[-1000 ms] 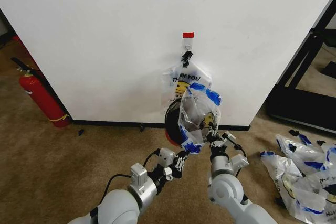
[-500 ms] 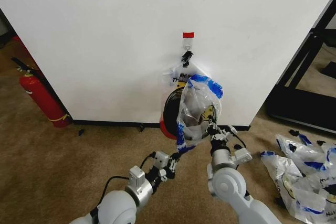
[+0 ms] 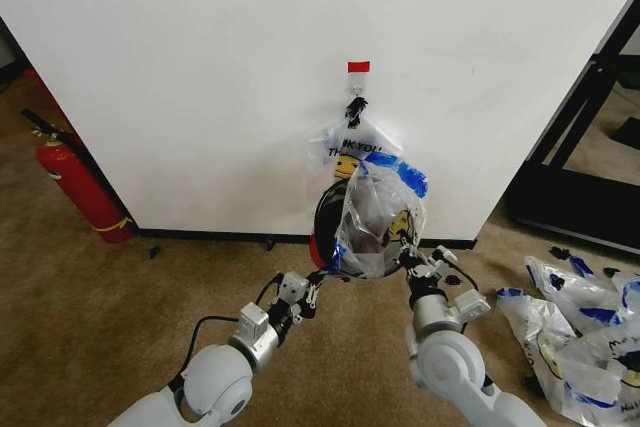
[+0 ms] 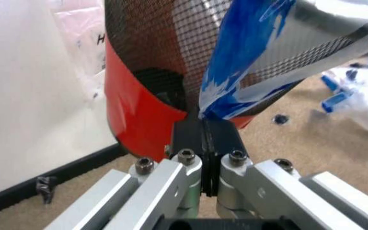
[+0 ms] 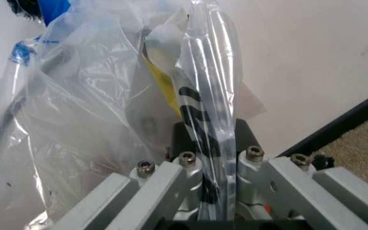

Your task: Pick up the garbage bag from the wall and place it over the trash bin.

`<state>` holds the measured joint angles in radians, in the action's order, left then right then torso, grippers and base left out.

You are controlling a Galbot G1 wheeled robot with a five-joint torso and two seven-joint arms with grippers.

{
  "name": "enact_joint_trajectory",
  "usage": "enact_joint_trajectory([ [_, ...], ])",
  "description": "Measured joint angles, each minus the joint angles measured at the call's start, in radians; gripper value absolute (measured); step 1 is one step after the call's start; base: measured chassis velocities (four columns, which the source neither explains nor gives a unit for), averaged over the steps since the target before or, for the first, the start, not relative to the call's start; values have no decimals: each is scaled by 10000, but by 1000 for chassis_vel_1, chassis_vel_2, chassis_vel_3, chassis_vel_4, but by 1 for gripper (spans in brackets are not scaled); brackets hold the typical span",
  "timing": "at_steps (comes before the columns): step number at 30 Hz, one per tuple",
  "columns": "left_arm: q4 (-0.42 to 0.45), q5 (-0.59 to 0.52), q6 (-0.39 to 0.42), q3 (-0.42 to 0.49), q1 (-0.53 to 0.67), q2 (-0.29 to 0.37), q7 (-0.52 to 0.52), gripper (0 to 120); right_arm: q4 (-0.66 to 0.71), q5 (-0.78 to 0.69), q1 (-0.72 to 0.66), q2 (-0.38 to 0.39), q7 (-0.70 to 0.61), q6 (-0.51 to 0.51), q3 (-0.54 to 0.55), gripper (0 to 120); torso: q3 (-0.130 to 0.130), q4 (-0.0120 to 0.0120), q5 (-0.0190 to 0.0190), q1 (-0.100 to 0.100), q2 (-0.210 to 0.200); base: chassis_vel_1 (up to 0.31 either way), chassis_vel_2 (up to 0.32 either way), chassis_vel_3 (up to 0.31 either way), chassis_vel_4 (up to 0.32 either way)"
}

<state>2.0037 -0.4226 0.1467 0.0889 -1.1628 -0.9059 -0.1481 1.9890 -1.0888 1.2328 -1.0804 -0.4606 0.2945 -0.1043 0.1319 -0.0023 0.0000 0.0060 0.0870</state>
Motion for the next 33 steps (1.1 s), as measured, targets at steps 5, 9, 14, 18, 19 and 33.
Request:
enact_joint_trajectory([
  [5, -10, 109, 0, -14, -86, 24, 5, 0, 19, -5, 53, 2, 75, -7, -8, 0, 0, 0, 0, 0, 0, 0, 0, 0, 0],
  [9, 18, 173, -64, -35, -201, 68, 149, 0, 23, -4, 60, -22, 124, -7, -11, 0, 0, 0, -1, 0, 0, 0, 0, 0, 0],
  [14, 32, 875, -603, -165, -479, 242, 678, 15, -83, 17, -42, -140, 250, 22, -15, 0, 0, 0, 0, 0, 0, 0, 0, 0, 0],
  [18, 25, 1931, -1088, -449, -718, 371, 1164, 31, -419, 62, -284, -258, 324, 83, 14, 0, 0, 0, -1, 0, 0, 0, 0, 0, 0],
  [19, 28, 2161, -1177, -529, -793, 407, 1283, 36, -529, 76, -375, -294, 334, 101, 17, 0, 0, 0, -1, 0, 0, 0, 0, 0, 0],
  [33, 1311, 2807, -1070, -1256, -1238, 552, 974, 86, -1384, 549, -887, -462, 670, 252, 349, 0, 0, 2, -1, 0, 0, 0, 0, 0, 0],
])
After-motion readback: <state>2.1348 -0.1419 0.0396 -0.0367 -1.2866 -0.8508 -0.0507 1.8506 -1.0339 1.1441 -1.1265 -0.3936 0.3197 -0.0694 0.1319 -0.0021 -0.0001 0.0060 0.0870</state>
